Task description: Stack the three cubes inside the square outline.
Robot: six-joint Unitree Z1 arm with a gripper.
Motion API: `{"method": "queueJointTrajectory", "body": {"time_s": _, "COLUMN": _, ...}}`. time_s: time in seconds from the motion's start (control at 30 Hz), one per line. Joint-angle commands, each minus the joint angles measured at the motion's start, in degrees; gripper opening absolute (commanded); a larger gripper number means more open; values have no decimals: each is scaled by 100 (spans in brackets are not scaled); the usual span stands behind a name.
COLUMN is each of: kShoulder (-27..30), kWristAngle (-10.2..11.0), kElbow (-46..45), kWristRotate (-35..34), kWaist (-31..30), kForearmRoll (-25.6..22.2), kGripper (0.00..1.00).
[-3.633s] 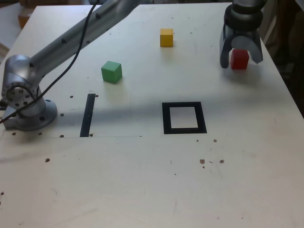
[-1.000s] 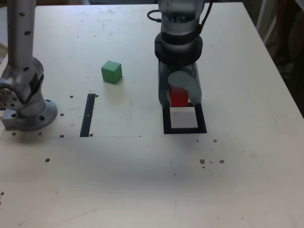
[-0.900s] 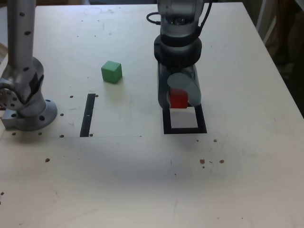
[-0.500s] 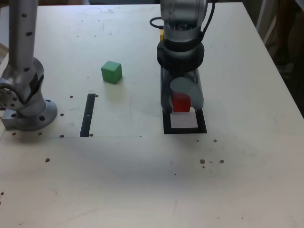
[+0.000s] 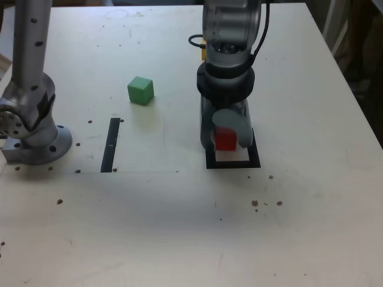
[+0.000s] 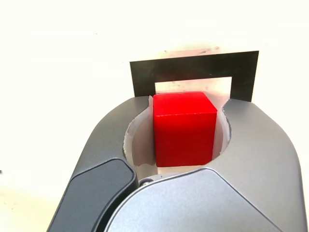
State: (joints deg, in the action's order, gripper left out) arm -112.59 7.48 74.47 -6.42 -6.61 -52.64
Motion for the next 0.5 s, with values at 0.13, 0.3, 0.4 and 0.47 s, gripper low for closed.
{"method": "queueJointTrajectory", "body": {"time_s": 0.13, "kShoulder": -32, "kWristAngle": 3, "kElbow": -105, "kWristRotate": 9, "kWaist": -34, "kForearmRoll": 162, "kGripper": 30}}
{"method": "queueJointTrajectory", "body": {"time_s": 0.3, "kShoulder": -5, "kWristAngle": 8, "kElbow": -100, "kWristRotate": 13, "kWaist": -34, "kForearmRoll": 221, "kGripper": 35}}
{"method": "queueJointTrajectory", "body": {"time_s": 0.4, "kShoulder": 26, "kWristAngle": 10, "kElbow": -104, "kWristRotate": 17, "kWaist": -46, "kForearmRoll": 237, "kGripper": 54}}
{"method": "queueJointTrajectory", "body": {"time_s": 0.47, "kShoulder": 68, "kWristAngle": 17, "kElbow": -107, "kWristRotate": 17, "kWaist": -57, "kForearmRoll": 239, "kGripper": 68}}
